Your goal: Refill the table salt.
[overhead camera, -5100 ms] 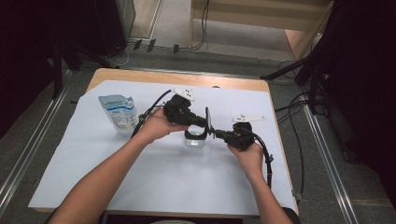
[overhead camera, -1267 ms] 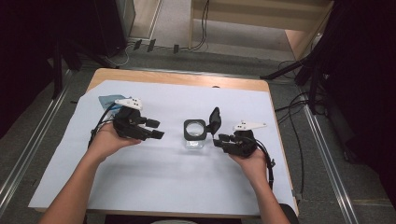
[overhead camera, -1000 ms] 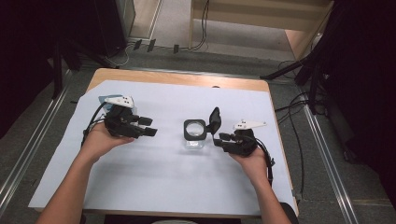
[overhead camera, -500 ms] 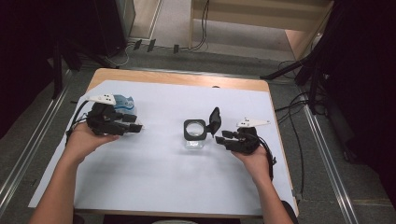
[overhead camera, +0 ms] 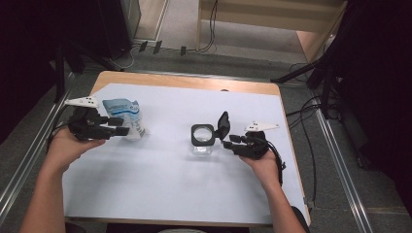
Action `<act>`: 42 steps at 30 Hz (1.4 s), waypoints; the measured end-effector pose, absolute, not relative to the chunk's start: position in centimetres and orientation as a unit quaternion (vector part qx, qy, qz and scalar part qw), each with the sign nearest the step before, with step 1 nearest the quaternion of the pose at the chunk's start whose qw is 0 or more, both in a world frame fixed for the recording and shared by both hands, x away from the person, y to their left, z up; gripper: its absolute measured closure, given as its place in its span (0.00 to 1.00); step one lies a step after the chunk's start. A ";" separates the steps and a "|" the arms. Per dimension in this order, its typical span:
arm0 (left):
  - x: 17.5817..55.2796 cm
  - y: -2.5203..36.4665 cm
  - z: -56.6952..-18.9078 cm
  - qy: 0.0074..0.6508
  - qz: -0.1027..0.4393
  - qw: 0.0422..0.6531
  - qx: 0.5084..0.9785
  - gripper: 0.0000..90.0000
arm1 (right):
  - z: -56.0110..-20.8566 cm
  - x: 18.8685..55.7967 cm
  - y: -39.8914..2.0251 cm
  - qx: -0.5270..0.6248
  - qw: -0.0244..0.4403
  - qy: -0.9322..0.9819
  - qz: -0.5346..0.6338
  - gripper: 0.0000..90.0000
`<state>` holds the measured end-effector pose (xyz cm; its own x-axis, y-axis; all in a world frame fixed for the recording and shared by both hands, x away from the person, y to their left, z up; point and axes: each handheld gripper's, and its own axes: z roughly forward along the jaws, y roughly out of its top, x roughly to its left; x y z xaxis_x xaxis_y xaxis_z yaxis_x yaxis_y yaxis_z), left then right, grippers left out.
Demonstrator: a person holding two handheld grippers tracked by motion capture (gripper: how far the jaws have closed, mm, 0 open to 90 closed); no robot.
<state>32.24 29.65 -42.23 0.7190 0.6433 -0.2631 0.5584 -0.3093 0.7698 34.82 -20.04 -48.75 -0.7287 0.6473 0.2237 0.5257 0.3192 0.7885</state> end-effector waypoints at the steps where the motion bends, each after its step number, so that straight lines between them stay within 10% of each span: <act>1: 32.2 29.9 -42.2 0.373 0.046 0.454 0.808 0.51 | -48.8 34.8 -20.0 0.362 0.066 0.810 0.457 0.64; 42: 35.8 32.5 -42.5 0.351 0.048 0.452 0.819 0.83 | -49.0 32.4 -20.2 0.355 0.073 0.824 0.436 0.62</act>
<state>35.77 32.51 -42.47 0.7491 0.6180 -0.2385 0.5313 -0.3456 0.7735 32.38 -20.23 -49.01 -0.7372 0.6489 0.1884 0.5210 0.3682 0.7700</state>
